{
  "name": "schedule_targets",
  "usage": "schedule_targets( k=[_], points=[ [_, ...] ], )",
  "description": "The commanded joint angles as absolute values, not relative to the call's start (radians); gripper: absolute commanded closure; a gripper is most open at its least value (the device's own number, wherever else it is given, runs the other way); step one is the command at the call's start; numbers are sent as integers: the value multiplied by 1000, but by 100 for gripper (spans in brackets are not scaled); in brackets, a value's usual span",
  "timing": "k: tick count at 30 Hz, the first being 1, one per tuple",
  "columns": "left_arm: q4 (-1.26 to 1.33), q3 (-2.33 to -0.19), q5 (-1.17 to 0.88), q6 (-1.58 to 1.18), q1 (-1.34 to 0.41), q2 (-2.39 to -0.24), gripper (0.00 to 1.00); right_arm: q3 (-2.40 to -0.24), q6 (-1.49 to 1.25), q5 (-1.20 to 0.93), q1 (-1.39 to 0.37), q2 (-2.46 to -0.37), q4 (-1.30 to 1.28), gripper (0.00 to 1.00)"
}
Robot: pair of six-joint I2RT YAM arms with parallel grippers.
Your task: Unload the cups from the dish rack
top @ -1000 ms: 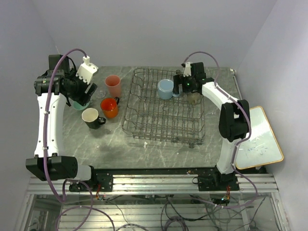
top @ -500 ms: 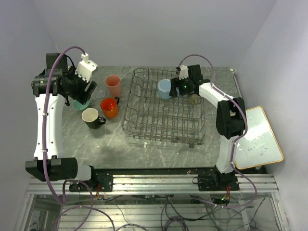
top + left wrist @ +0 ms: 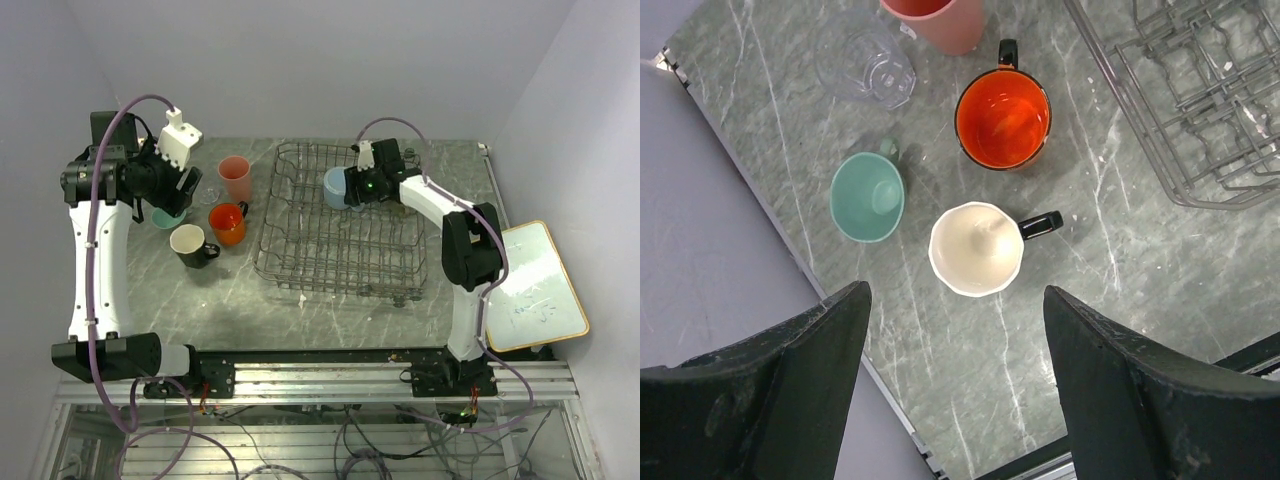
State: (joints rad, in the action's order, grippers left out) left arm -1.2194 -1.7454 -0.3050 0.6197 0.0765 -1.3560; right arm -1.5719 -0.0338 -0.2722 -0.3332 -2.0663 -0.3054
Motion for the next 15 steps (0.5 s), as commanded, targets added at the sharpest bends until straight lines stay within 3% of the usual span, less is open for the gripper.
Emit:
schedule_targets(
  k=[1, 10, 12, 15],
  points=[
    [-1220, -1761, -352, 605, 69, -1331, 20, -1578, -39, -125, -362, -2077, -308, 49],
    [-1215, -1746, -372, 610, 70, -1323, 19, -1581, -3, 70, -441, -2115, -298, 57],
    [-1214, -1741, -375, 612, 70, -1322, 19, -1568, -14, 80, -448, -2113, -279, 64],
    [-1216, -1732, -382, 619, 70, -1321, 20, -1554, -37, 75, -451, -2102, -252, 83]
  ],
)
